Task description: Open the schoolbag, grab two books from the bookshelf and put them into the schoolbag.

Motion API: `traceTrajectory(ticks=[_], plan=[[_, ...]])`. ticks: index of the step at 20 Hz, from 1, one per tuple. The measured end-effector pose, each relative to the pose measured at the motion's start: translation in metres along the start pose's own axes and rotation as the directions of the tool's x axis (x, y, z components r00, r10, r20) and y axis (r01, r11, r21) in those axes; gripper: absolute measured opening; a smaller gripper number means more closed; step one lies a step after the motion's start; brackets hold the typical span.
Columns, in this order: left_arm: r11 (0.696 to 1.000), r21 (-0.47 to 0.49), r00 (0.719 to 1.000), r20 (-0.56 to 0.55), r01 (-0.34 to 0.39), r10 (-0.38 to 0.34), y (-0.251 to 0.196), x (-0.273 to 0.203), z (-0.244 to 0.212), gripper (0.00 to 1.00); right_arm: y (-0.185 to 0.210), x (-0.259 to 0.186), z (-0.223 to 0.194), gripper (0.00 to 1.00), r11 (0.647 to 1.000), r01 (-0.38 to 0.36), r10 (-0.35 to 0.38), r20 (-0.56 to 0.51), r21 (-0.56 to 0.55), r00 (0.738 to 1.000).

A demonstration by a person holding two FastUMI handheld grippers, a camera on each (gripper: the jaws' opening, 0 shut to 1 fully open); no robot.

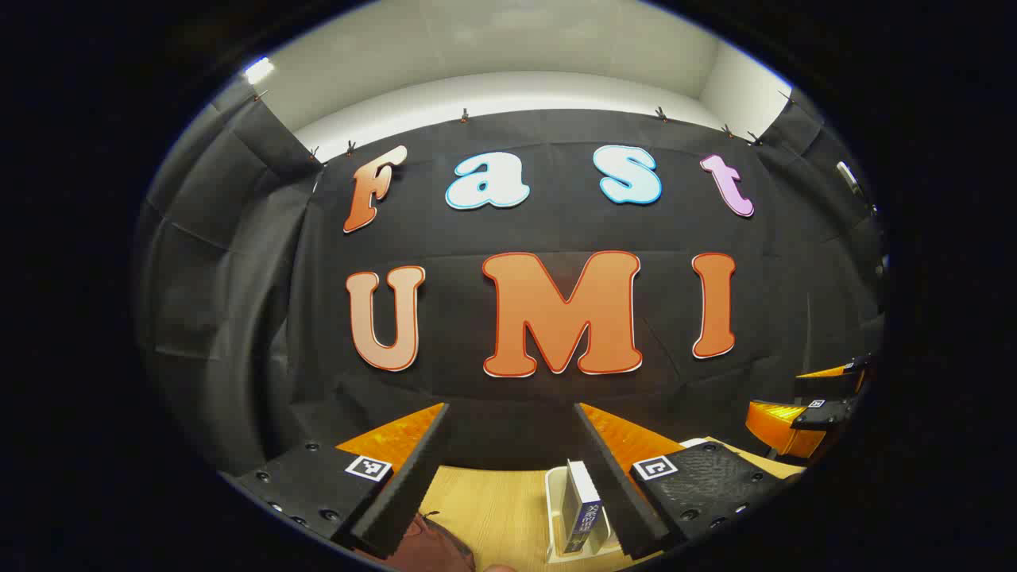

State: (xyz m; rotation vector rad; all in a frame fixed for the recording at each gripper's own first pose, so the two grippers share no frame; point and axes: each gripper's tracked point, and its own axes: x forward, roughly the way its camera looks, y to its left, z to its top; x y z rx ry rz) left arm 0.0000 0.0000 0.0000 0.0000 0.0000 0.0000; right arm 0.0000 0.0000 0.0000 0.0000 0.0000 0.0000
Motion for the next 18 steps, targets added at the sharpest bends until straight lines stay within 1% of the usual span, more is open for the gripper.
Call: traceTrajectory(ticks=[7, 10, 15, 16, 17, 18], plan=[[1.000, -0.020, 1.000, -0.024, -0.010, 0.009, 0.010, -0.002, -0.009, 0.94, 0.009, -0.003, -0.002, 0.96, 0.999, -0.013, 0.013, -0.009, -0.052, 1.000], [1.000, -0.021, 1.000, -0.030, -0.007, 0.006, 0.010, -0.001, -0.010, 0.94, 0.013, -0.006, 0.004, 0.96, 0.998, -0.020, 0.020, 0.014, -0.058, 1.000], [1.000, -0.019, 0.999, -0.039, -0.010, 0.009, 0.014, 0.000, -0.016, 0.94, 0.017, -0.002, 0.000, 0.96, 0.998, -0.026, 0.027, 0.003, -0.064, 1.000], [1.000, -0.018, 0.999, -0.039, -0.010, 0.010, 0.016, 0.000, -0.015, 0.97, 0.018, -0.001, 0.001, 0.96, 0.998, -0.027, 0.028, 0.005, -0.061, 1.000], [1.000, -0.018, 0.999, -0.041, -0.010, 0.009, 0.015, 0.000, -0.013, 0.94, 0.018, -0.001, 0.002, 0.96, 0.998, -0.027, 0.027, 0.008, -0.060, 1.000], [1.000, -0.017, 0.999, -0.042, -0.010, 0.009, 0.016, 0.001, -0.013, 0.94, 0.018, -0.002, 0.002, 0.96, 0.998, -0.025, 0.025, 0.011, -0.061, 1.000]])
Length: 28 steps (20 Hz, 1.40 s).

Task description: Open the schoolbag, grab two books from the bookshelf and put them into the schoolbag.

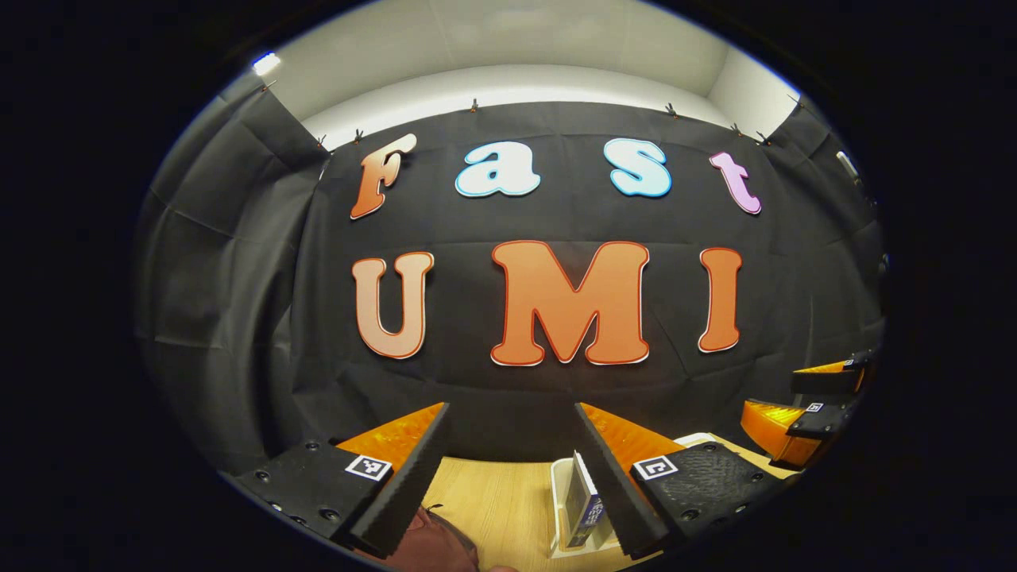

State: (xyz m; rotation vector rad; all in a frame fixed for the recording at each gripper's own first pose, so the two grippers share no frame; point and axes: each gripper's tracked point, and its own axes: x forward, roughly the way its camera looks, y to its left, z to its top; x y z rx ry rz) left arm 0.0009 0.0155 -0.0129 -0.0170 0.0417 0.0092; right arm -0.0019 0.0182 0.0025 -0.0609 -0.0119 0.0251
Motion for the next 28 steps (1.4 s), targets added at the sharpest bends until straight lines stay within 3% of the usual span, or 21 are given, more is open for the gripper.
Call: traceTrajectory(ticks=[11, 12, 20, 24, 28], plan=[[1.000, -0.004, 1.000, 0.003, 0.009, -0.009, 0.005, -0.003, -0.001, 0.94, -0.002, -0.002, 0.001, 0.96, 1.000, 0.024, -0.024, 0.015, -0.004, 1.000], [1.000, -0.007, 1.000, 0.005, 0.007, -0.007, 0.006, -0.003, 0.000, 0.98, -0.002, -0.002, 0.001, 0.96, 1.000, 0.023, -0.023, 0.015, -0.002, 1.000], [1.000, -0.012, 1.000, -0.007, -0.007, 0.007, 0.019, -0.002, -0.005, 0.94, 0.000, -0.002, -0.001, 0.96, 1.000, 0.022, -0.022, 0.011, -0.006, 1.000], [0.997, -0.075, 0.998, -0.059, 0.024, -0.028, 0.019, -0.002, -0.028, 0.94, -0.004, -0.005, -0.001, 0.96, 0.999, 0.039, -0.039, 0.010, -0.014, 0.999], [0.999, -0.043, 0.991, -0.131, 0.007, -0.013, 0.040, -0.002, -0.057, 0.94, -0.007, -0.004, -0.004, 0.96, 0.998, 0.051, -0.051, 0.005, -0.020, 0.999]])
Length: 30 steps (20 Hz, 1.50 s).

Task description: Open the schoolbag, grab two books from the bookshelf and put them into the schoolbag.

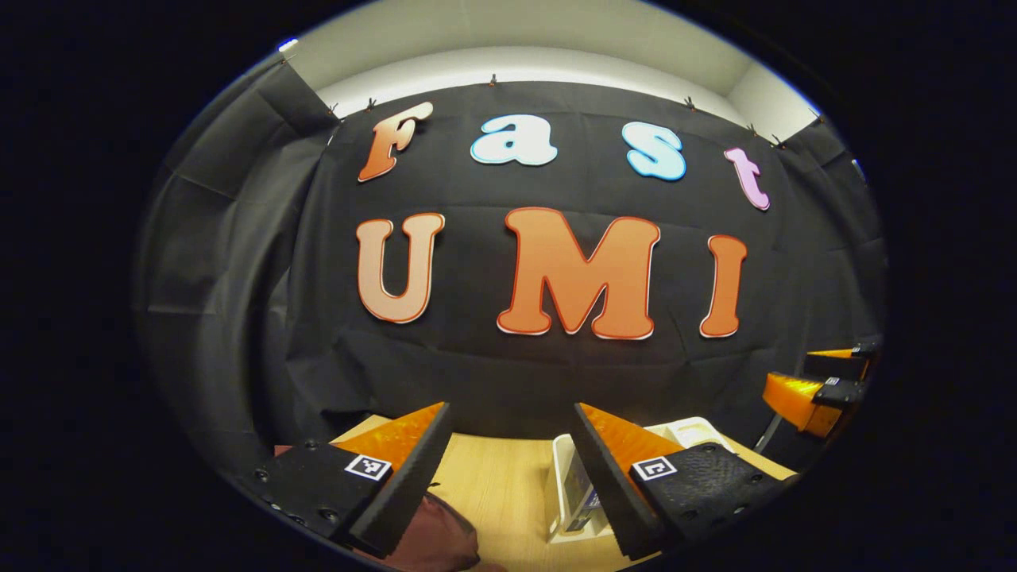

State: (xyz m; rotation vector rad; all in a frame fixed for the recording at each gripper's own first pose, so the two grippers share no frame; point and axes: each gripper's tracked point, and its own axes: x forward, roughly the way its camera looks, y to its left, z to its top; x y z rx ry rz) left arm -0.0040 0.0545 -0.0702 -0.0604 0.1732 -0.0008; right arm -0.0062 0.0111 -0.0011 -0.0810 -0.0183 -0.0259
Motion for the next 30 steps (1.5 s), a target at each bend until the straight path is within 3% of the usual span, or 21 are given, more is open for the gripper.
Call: traceTrajectory(ticks=[5, 7, 9, 12, 16, 23, 27, 30], plan=[[0.993, 0.113, 0.989, -0.149, 0.023, -0.006, 0.011, -0.007, -0.064, 0.95, 0.001, -0.003, -0.005, 0.96, 1.000, 0.000, -0.001, -0.018, -0.009, 1.000], [0.988, 0.154, 0.974, -0.227, 0.022, 0.014, 0.021, -0.015, -0.095, 0.92, 0.003, -0.002, -0.008, 0.96, 1.000, -0.002, 0.002, -0.027, -0.011, 1.000], [0.980, 0.199, 0.957, -0.289, 0.027, 0.032, 0.027, -0.017, -0.121, 0.99, 0.006, -0.001, -0.012, 0.96, 1.000, -0.008, 0.007, -0.039, -0.011, 0.999], [0.962, 0.267, 0.934, -0.353, 0.054, 0.045, 0.037, -0.018, -0.155, 0.99, 0.009, 0.001, -0.015, 0.96, 1.000, -0.013, 0.012, -0.045, -0.027, 0.999], [0.917, 0.381, 0.890, -0.450, 0.120, 0.071, 0.049, -0.022, -0.210, 0.99, 0.007, 0.004, -0.026, 0.96, 0.999, -0.007, 0.004, -0.074, -0.046, 0.997], [0.835, 0.501, 0.816, -0.567, 0.227, 0.118, 0.066, -0.049, -0.286, 0.99, -0.003, 0.008, -0.049, 0.96, 0.997, 0.026, -0.036, -0.129, -0.075, 0.991], [0.797, 0.532, 0.772, -0.621, 0.288, 0.136, 0.073, -0.067, -0.319, 0.99, -0.005, 0.012, -0.060, 0.96, 0.995, 0.028, -0.041, -0.148, -0.093, 0.988], [0.785, 0.538, 0.739, -0.654, 0.307, 0.159, 0.081, -0.076, -0.343, 0.99, -0.002, 0.014, -0.068, 0.96, 0.995, 0.018, -0.034, -0.163, -0.102, 0.986]])
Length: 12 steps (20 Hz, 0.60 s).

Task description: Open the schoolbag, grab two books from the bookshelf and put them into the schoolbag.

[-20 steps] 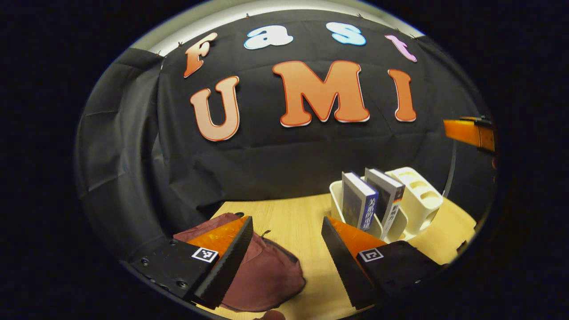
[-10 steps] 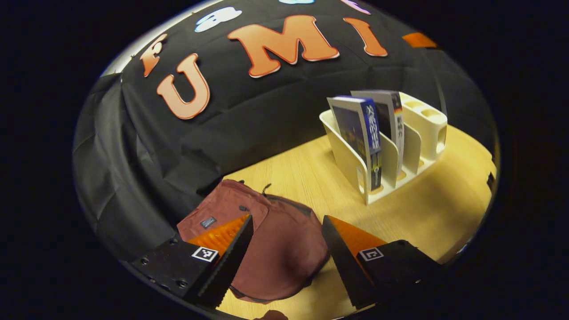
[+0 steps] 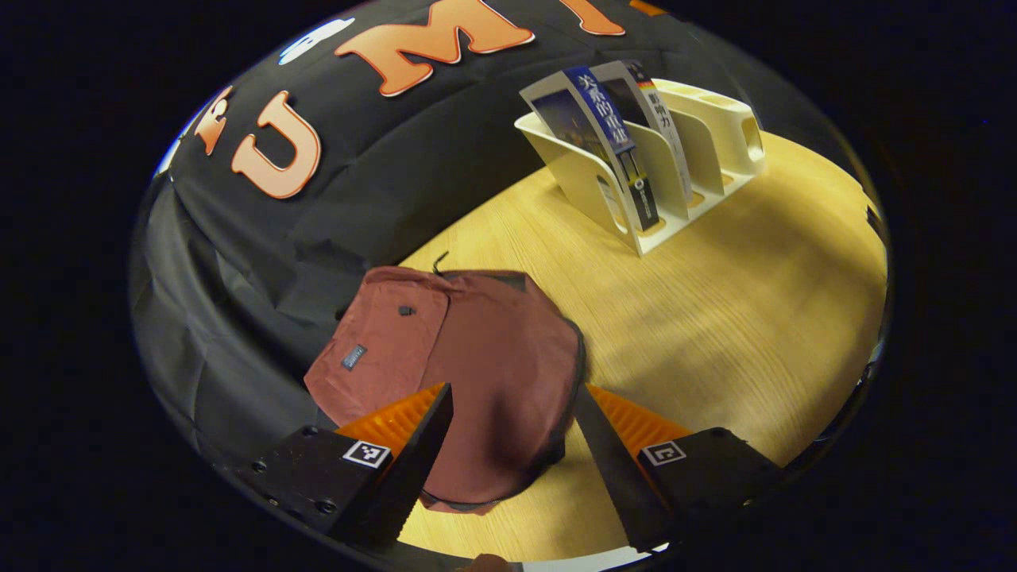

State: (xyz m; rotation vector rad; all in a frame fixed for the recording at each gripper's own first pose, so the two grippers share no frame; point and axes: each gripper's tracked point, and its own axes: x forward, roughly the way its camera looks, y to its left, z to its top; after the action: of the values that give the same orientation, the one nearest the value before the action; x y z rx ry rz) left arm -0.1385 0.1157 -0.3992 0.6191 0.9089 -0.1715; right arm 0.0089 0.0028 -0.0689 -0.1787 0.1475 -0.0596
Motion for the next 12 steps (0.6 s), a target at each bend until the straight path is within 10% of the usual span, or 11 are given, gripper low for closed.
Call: traceTrajectory(ticks=[12], plan=[[0.986, 0.130, 0.990, -0.074, -0.108, 0.118, 0.012, 0.022, -0.023, 0.99, 0.005, 0.007, -0.003, 0.96, 1.000, -0.005, 0.005, 0.000, 0.001, 1.000]])
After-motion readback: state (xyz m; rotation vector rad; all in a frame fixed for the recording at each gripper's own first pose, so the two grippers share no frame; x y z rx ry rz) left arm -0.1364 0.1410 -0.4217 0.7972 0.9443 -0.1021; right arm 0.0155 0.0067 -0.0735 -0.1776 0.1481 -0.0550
